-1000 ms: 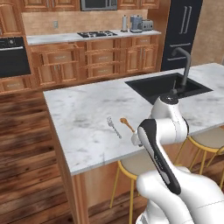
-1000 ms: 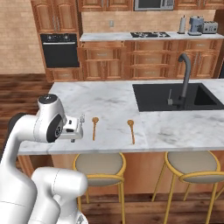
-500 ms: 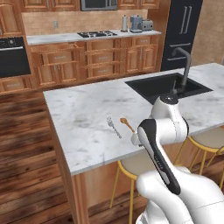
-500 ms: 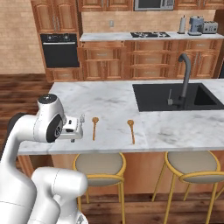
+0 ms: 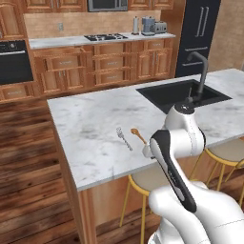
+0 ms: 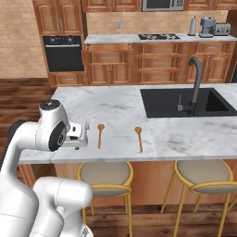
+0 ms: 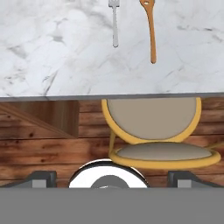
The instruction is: Pick up the metallic utensils from the counter and place them in the open drawer. Make sure not to pick up any wooden utensils.
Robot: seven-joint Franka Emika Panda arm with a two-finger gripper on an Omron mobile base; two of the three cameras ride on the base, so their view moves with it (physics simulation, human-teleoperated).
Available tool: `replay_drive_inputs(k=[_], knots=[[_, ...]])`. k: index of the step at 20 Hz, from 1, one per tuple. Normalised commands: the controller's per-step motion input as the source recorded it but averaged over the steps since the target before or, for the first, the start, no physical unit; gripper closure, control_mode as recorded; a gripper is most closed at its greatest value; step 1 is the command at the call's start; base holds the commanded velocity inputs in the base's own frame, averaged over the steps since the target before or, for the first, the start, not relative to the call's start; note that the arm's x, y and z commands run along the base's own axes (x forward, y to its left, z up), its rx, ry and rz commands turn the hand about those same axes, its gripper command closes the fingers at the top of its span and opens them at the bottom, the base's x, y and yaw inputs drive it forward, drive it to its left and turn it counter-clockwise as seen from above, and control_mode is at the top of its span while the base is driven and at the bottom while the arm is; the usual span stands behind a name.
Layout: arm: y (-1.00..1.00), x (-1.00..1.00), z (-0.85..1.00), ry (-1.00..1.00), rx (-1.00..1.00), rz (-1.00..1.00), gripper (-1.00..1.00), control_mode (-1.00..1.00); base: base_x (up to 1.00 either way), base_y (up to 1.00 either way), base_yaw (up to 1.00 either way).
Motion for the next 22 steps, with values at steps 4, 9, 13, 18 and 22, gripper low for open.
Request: replay_drive_inputs(k=[4, 9, 13, 18, 22], knots=[[0.24, 0.59, 0.03, -0.14, 0.0, 0.05, -1.0, -1.0, 0.0, 0.0, 0.0], [0.41, 0.97, 0.18, -0.09, 0.0, 0.08, -1.0, -1.0, 0.0, 0.0, 0.0], [0.16, 1.0, 0.01, 0.02, 0.0, 0.03, -1.0, -1.0, 0.0, 0.0, 0.0], [-0.02, 1.0, 0.0, 0.17, -0.03, 0.0, -1.0, -1.0, 0.0, 0.0, 0.0], [-0.02, 1.0, -0.01, 0.3, -0.05, -0.05, -1.0, -1.0, 0.0, 0.0, 0.0]])
